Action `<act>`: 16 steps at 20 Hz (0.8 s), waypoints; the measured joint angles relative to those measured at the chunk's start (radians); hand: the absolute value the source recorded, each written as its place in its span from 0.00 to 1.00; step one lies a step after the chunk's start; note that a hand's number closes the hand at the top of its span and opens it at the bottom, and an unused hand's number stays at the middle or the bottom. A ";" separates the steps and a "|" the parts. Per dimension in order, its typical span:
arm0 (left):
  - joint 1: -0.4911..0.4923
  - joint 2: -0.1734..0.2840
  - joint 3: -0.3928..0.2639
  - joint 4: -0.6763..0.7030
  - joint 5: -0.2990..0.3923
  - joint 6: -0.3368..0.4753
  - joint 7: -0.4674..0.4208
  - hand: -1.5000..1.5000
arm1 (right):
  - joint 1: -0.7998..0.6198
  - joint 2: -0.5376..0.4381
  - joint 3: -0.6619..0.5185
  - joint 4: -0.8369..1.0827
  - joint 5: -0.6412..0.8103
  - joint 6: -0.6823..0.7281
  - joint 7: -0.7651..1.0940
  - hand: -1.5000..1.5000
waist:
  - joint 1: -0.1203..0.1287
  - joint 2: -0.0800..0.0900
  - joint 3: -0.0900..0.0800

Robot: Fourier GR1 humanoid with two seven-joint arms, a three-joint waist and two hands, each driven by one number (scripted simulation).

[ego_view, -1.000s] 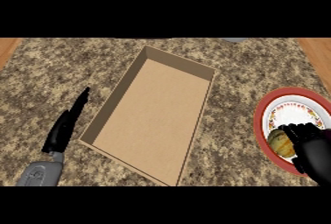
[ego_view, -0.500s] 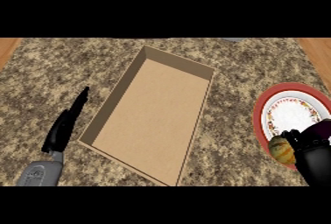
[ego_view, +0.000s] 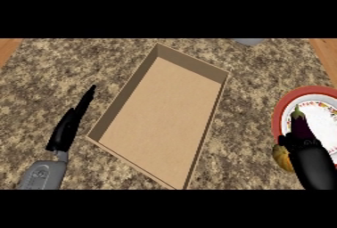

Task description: Pick the squash from the plate and place it in the cardboard box

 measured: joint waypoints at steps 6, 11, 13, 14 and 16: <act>-0.004 -0.002 -0.012 0.003 -0.005 -0.007 0.002 0.50 | -0.018 -0.005 0.011 -0.019 0.090 0.107 0.144 1.00 | 0.010 -0.003 0.015; -0.004 -0.005 -0.017 0.010 -0.006 -0.011 0.004 0.50 | -0.053 0.025 0.027 -0.058 0.124 0.190 0.293 1.00 | 0.010 -0.012 0.029; -0.006 -0.007 -0.019 0.013 -0.006 -0.012 0.006 0.50 | -0.094 0.065 0.061 -0.087 0.104 0.221 0.376 1.00 | 0.020 -0.017 0.034; -0.006 -0.008 -0.020 0.014 -0.007 -0.013 0.007 0.50 | -0.116 0.079 0.077 -0.101 0.096 0.238 0.420 1.00 | 0.026 -0.019 0.036; -0.009 -0.010 -0.023 0.016 -0.007 -0.015 0.008 0.50 | -0.160 0.099 0.112 -0.126 0.082 0.272 0.515 1.00 | 0.034 -0.021 0.039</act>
